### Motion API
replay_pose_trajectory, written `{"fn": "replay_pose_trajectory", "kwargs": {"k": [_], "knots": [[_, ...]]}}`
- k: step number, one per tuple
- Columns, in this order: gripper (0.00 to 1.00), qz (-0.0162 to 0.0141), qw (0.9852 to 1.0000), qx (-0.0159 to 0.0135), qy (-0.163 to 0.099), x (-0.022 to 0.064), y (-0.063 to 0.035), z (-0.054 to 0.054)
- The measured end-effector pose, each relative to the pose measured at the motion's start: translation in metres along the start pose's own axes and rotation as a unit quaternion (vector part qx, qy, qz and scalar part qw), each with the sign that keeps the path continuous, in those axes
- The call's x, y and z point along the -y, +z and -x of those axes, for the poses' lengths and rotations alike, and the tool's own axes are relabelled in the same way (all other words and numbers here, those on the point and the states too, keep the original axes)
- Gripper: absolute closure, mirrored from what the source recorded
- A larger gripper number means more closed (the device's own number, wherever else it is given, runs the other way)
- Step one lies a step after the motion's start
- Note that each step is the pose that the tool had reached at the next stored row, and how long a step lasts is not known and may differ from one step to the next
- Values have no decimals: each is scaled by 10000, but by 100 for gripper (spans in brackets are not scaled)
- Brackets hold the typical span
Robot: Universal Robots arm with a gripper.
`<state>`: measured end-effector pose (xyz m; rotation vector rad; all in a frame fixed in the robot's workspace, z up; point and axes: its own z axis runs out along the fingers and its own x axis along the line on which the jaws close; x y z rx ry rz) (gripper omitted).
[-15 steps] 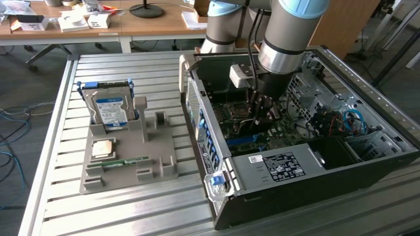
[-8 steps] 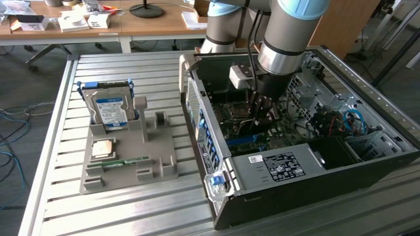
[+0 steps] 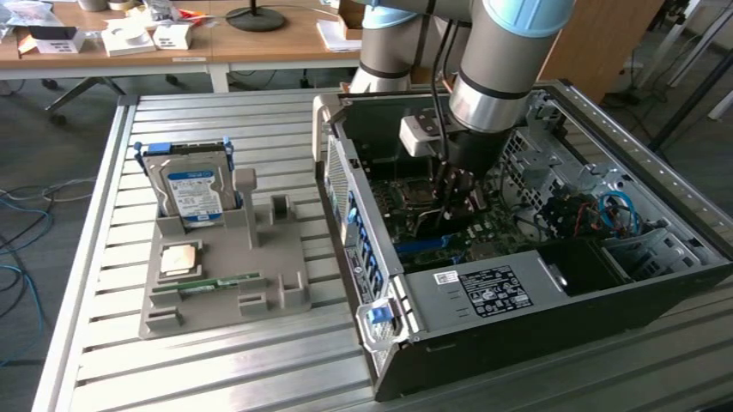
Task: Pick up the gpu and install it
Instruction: 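Insert the gpu into the slot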
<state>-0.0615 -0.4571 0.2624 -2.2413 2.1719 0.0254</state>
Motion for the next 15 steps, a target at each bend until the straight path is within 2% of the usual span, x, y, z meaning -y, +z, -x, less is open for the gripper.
{"fn": "replay_pose_trajectory", "kwargs": {"k": [15], "knots": [[74,0,10000,0,3,-6,17,0]]}}
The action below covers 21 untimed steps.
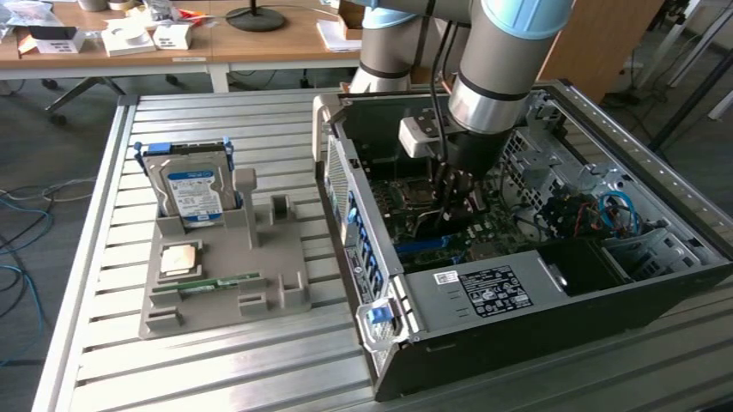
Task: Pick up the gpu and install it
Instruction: 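Insert the gpu into the slot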
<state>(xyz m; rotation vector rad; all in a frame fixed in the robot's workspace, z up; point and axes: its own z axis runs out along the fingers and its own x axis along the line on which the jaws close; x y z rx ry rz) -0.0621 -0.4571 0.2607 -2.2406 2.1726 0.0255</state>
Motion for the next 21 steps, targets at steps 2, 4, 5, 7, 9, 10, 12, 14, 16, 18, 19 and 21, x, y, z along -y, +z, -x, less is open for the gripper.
{"fn": "replay_pose_trajectory", "kwargs": {"k": [2,4,5,7,9,10,12,14,16,18,19,21], "knots": [[74,0,10000,0,0,0,0,0],[74,0,10000,0,0,0,0,0],[74,0,10000,0,0,0,0,0],[74,0,10000,0,4,0,1,0],[74,-1,10000,0,32,0,1,0],[74,-1,10000,0,39,0,1,0],[74,-1,10000,0,43,0,1,0],[74,-2,10000,0,43,-3,1,0],[74,-1,10000,0,43,-3,1,0],[74,-2,10000,0,45,-7,2,0],[74,-1,10000,0,44,-7,2,0],[74,-2,10000,0,44,-7,2,0]]}}
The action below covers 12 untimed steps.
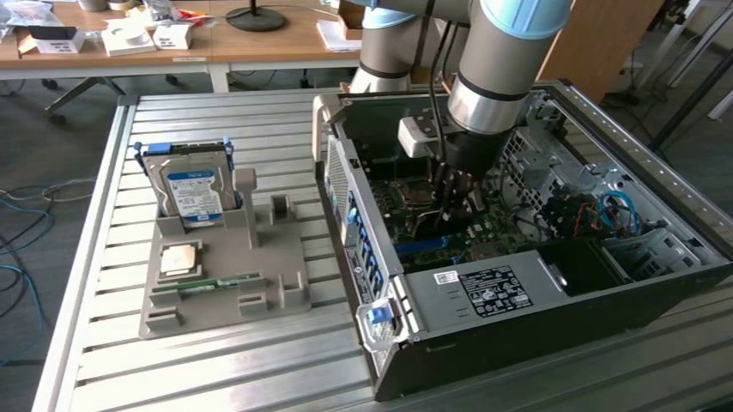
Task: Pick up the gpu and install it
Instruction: 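Insert the gpu into the slot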
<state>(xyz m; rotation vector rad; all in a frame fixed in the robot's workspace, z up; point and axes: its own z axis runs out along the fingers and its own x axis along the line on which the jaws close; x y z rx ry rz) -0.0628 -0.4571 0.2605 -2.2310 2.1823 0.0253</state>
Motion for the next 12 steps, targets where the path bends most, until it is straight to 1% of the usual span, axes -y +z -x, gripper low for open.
{"fn": "replay_pose_trajectory", "kwargs": {"k": [9,12], "knots": [[74,0,10000,0,0,0,0,0],[74,-2,10000,0,0,-31,0,1]]}}
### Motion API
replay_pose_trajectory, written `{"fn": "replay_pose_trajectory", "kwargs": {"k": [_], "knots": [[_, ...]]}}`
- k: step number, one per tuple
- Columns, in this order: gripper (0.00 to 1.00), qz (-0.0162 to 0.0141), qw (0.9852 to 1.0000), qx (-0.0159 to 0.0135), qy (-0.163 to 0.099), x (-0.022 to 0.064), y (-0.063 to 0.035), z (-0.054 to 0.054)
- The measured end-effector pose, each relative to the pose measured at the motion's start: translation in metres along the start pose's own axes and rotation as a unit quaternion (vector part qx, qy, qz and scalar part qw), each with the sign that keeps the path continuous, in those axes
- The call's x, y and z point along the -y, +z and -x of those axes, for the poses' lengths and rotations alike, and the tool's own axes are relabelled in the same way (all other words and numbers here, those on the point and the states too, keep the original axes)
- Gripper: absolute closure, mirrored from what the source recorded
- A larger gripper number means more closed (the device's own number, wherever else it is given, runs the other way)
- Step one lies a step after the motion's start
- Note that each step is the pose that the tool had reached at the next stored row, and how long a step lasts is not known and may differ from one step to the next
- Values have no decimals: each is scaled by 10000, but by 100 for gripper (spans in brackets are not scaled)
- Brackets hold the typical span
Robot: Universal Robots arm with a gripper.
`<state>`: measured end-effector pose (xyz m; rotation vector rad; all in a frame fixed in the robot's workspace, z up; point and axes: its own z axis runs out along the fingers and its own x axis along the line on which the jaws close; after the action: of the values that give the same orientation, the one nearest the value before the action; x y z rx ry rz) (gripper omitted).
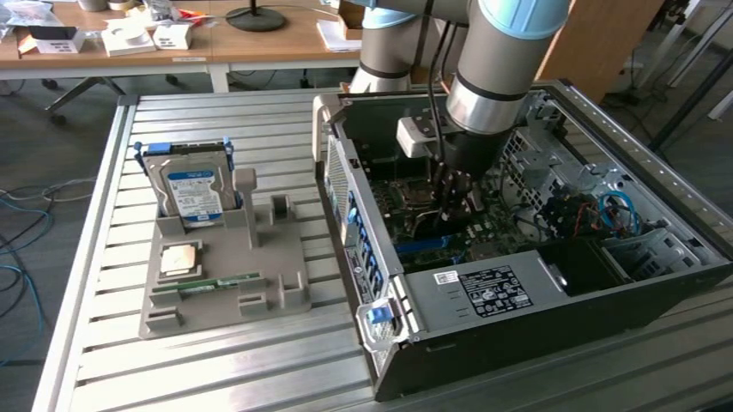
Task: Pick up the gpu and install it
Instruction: 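Insert the gpu into the slot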
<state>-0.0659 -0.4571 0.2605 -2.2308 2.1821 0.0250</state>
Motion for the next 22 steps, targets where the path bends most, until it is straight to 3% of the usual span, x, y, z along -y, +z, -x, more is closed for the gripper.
{"fn": "replay_pose_trajectory", "kwargs": {"k": [22], "knots": [[74,0,10000,0,0,-1,21,-1]]}}
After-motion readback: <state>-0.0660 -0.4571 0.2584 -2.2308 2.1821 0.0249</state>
